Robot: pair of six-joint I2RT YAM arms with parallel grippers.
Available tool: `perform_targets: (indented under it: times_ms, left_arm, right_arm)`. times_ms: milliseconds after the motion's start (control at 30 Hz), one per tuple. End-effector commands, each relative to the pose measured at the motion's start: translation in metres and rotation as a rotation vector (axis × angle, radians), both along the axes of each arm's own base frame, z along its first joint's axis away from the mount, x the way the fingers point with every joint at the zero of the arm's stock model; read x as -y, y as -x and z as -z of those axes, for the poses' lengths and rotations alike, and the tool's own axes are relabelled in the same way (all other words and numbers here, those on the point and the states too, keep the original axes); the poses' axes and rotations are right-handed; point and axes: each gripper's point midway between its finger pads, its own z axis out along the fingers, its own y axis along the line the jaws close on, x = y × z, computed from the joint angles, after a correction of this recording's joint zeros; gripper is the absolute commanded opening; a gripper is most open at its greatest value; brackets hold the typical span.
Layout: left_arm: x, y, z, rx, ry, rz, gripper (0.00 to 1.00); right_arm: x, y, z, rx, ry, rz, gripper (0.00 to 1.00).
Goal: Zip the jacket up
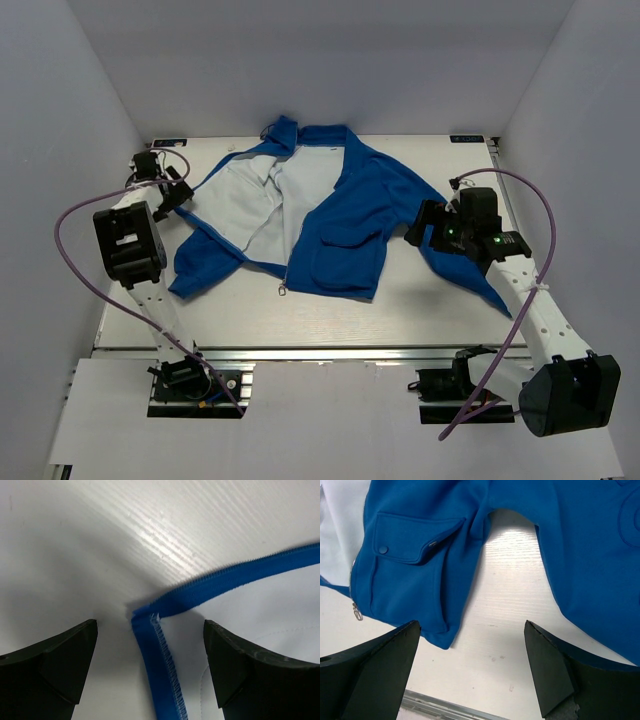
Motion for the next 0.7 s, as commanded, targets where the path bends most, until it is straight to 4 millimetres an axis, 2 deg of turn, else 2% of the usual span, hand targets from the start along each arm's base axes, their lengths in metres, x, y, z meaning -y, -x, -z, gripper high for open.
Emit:
perform_targets:
  times_ms: [0, 67, 100, 133, 200, 233, 267, 333, 467, 500, 567, 600, 667]
  left_arm:
    - [0.001, -0.012, -0.009, 0.020, -0.020, 0.057, 0.94]
    - [0.003, -0.010, 0.003, 0.013, -0.014, 0.083, 0.84]
    - [0.015, -0.012, 0.005, 0.030, 0.031, 0.127, 0.82]
    - [0.022, -0.014, 0.004, 0.053, 0.049, 0.159, 0.75]
    - [0.035, -0.011, 0.012, 0.084, 0.090, 0.218, 0.55]
    - [0.041, -0.011, 0.011, 0.100, 0.114, 0.239, 0.43]
    - [0.043, -0.010, 0.009, 0.109, 0.117, 0.238, 0.02]
    - [0.042, -0.012, 0.001, 0.125, 0.115, 0.230, 0.00]
    - [0.042, -0.026, -0.062, 0.268, 0.074, 0.266, 0.00]
    - [0.047, -0.029, -0.095, 0.336, 0.063, 0.296, 0.00]
    - [0.059, -0.028, -0.132, 0.417, 0.063, 0.348, 0.00]
    - [0.072, -0.022, -0.166, 0.480, 0.043, 0.381, 0.00]
    - [0.088, -0.012, -0.200, 0.549, -0.016, 0.414, 0.00]
  right_arm:
    - [0.005, -0.003, -0.006, 0.034, 0.025, 0.012, 0.89]
    - [0.006, -0.003, -0.004, 0.036, 0.030, 0.020, 0.89]
    - [0.006, -0.003, -0.004, 0.038, 0.029, 0.020, 0.89]
    - [0.006, -0.003, -0.004, 0.042, 0.027, 0.022, 0.89]
    - [0.005, -0.003, -0.002, 0.039, 0.020, 0.022, 0.89]
    - [0.003, -0.002, -0.002, 0.039, 0.011, 0.009, 0.90]
    - [0.002, -0.002, -0.001, 0.036, 0.005, 0.004, 0.89]
    - [-0.002, 0.002, -0.001, 0.033, -0.005, -0.017, 0.89]
    - [-0.002, 0.011, 0.002, 0.037, -0.008, -0.035, 0.89]
    - [-0.002, 0.016, 0.006, 0.026, -0.009, -0.039, 0.89]
    - [-0.002, 0.022, 0.007, 0.025, -0.011, -0.049, 0.89]
    - [-0.003, 0.026, 0.010, 0.019, -0.014, -0.055, 0.89]
    - [-0.009, 0.034, 0.017, 0.019, -0.024, -0.094, 0.89]
